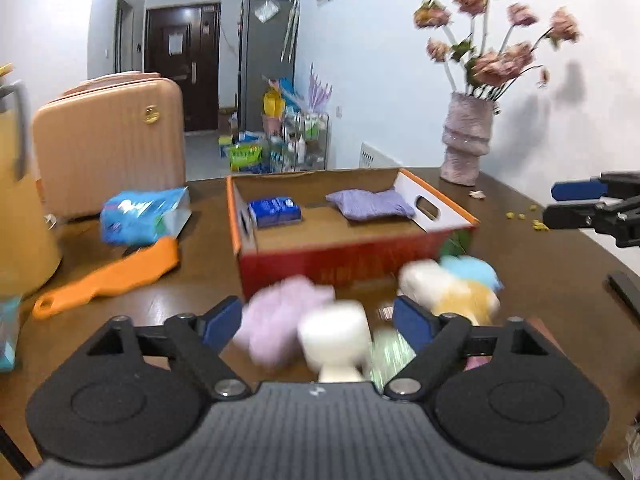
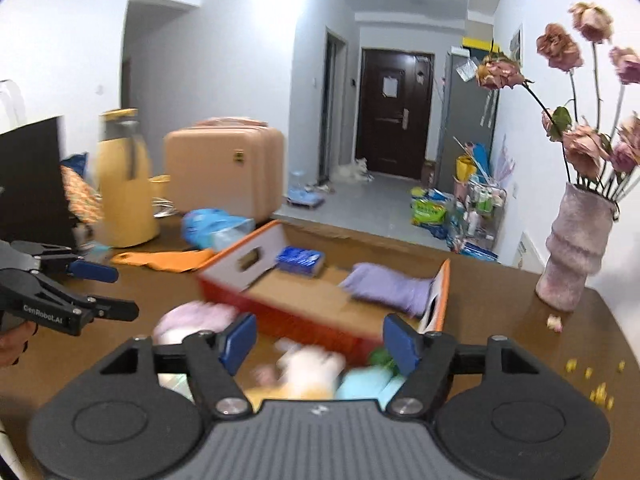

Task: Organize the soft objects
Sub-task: 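Return the right tool to the pile and grasp the pink satin scrunchie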

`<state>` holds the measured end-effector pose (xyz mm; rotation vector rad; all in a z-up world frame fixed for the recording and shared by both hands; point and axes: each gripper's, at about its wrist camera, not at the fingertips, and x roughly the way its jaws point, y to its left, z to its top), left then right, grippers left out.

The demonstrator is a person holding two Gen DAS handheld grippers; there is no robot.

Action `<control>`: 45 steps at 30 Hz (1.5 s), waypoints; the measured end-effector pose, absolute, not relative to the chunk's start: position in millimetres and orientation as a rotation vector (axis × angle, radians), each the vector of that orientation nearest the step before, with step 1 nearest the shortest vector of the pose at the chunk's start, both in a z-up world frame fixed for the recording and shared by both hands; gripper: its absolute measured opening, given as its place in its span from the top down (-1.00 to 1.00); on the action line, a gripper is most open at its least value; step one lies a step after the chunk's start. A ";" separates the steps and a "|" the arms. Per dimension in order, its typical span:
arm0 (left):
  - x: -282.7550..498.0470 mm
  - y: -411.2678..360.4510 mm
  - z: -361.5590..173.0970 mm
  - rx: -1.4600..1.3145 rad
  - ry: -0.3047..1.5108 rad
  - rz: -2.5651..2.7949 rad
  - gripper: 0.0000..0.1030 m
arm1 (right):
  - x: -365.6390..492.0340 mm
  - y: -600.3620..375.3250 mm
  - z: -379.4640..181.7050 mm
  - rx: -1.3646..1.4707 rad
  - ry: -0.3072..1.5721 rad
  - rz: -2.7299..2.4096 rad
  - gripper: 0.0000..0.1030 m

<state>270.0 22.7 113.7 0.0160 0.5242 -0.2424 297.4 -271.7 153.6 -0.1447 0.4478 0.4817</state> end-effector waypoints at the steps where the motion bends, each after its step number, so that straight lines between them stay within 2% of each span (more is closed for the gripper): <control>1: 252.4 27.1 106.1 -0.002 0.509 -0.246 -0.76 | 274.8 -272.9 147.2 -0.136 0.431 0.490 -0.43; 5: 196.1 36.8 80.5 -0.032 0.506 -0.250 -0.77 | 207.7 -273.0 123.1 -0.115 0.372 0.479 -0.46; 7: 167.7 41.9 66.8 -0.066 0.495 -0.246 -0.80 | 178.0 -273.0 111.4 -0.101 0.344 0.460 -0.61; 13: 109.0 37.3 32.4 -0.049 0.473 -0.195 -0.86 | 114.8 -289.6 60.4 -0.065 0.295 0.349 -0.67; 20: 115.2 28.2 18.1 -0.097 0.561 -0.338 -0.86 | 115.6 -296.7 12.1 -0.018 0.409 0.294 -0.66; 24: 133.7 11.9 25.0 -0.142 0.527 -0.373 -0.86 | 123.3 -293.9 4.6 0.003 0.406 0.257 -0.63; 30: 189.1 -28.7 36.8 -0.141 0.477 -0.369 -0.86 | 138.2 -283.6 5.5 0.057 0.384 0.282 -0.20; 32: 208.7 -34.5 34.7 -0.178 0.489 -0.365 -0.85 | 143.9 -279.3 -0.9 0.053 0.409 0.264 -0.18; 34: 222.9 -39.5 29.1 -0.182 0.519 -0.346 -0.73 | 146.5 -276.6 -5.9 0.051 0.426 0.256 -0.17; 35: 228.3 -39.8 25.4 -0.188 0.540 -0.333 -0.40 | 146.9 -276.0 -7.4 0.048 0.430 0.257 -0.16; 36: 232.9 -39.0 21.3 -0.200 0.577 -0.331 0.07 | 147.2 -275.5 -8.4 0.046 0.434 0.257 -0.15; 37: 235.5 -36.2 18.4 -0.220 0.615 -0.350 0.38 | 147.6 -275.2 -8.9 0.046 0.435 0.256 -0.15; 38: 233.9 -31.4 17.2 -0.245 0.628 -0.374 0.57 | 147.9 -275.1 -9.1 0.048 0.434 0.258 -0.14; 43: 195.4 2.5 18.3 -0.266 0.608 -0.436 0.65 | 145.6 -270.3 -2.8 0.071 0.400 0.307 -0.11; 44: 187.4 11.4 19.4 -0.263 0.598 -0.433 0.61 | 145.5 -268.5 0.9 0.083 0.392 0.330 -0.11; 45: 181.7 19.3 21.5 -0.268 0.583 -0.420 0.42 | 145.9 -266.7 3.1 0.103 0.387 0.358 -0.11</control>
